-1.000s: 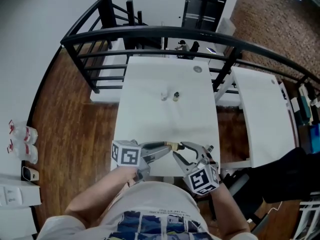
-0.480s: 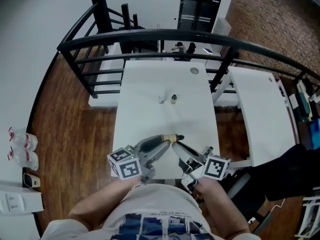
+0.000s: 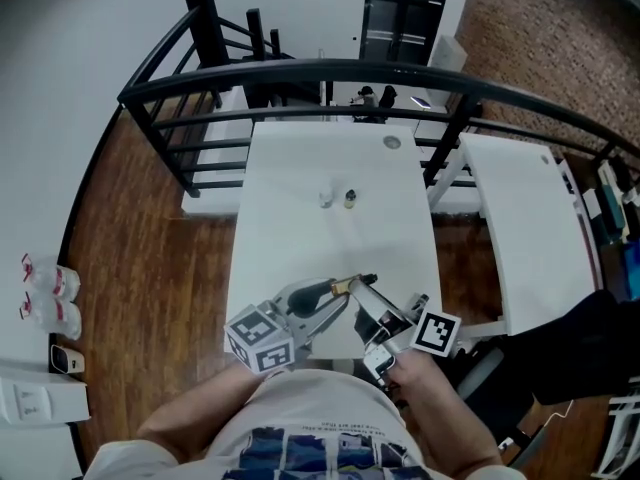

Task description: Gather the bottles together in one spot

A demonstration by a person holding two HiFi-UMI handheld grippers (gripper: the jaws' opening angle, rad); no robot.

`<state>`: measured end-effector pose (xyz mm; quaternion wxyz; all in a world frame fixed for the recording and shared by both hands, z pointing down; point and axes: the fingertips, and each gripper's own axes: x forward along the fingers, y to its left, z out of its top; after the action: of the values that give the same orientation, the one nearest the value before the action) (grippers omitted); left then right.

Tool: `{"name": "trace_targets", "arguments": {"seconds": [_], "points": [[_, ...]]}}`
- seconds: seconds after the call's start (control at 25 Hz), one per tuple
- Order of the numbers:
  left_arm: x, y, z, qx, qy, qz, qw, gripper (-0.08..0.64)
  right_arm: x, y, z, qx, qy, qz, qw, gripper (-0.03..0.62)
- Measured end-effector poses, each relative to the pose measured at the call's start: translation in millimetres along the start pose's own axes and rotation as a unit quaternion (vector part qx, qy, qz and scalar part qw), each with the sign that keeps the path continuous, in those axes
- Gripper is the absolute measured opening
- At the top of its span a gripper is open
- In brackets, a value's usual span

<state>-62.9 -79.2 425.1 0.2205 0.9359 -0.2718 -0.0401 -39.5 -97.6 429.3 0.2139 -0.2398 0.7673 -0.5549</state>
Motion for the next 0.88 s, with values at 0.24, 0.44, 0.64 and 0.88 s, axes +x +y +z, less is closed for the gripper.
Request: {"name": "trace_targets", "arguments": {"seconds": [0.24,0.44,0.64,0.88], "points": [[0,6,-14,0.039,0.083,-0.011,0.9957,0.149,-9,5,12,-0.232,0.05,-0.056,0.97,0.146],[-4,16,13,0.09,0.147,0.012,0.9849,0.149,-9,-13,5,-0.493,0.151,-0.148,0.844,0.146],[31,-9,13,0.185,0.228,0.005,0.956,0.149,-2,-24,-12,-0.577,0.202,-0.18,0.771,0.146],[44,-5,-11,0.214,0.28,0.03,0.9354,0.083,1,-33,-14,-0.618,0.223,-0.195,0.728,0.146]]}}
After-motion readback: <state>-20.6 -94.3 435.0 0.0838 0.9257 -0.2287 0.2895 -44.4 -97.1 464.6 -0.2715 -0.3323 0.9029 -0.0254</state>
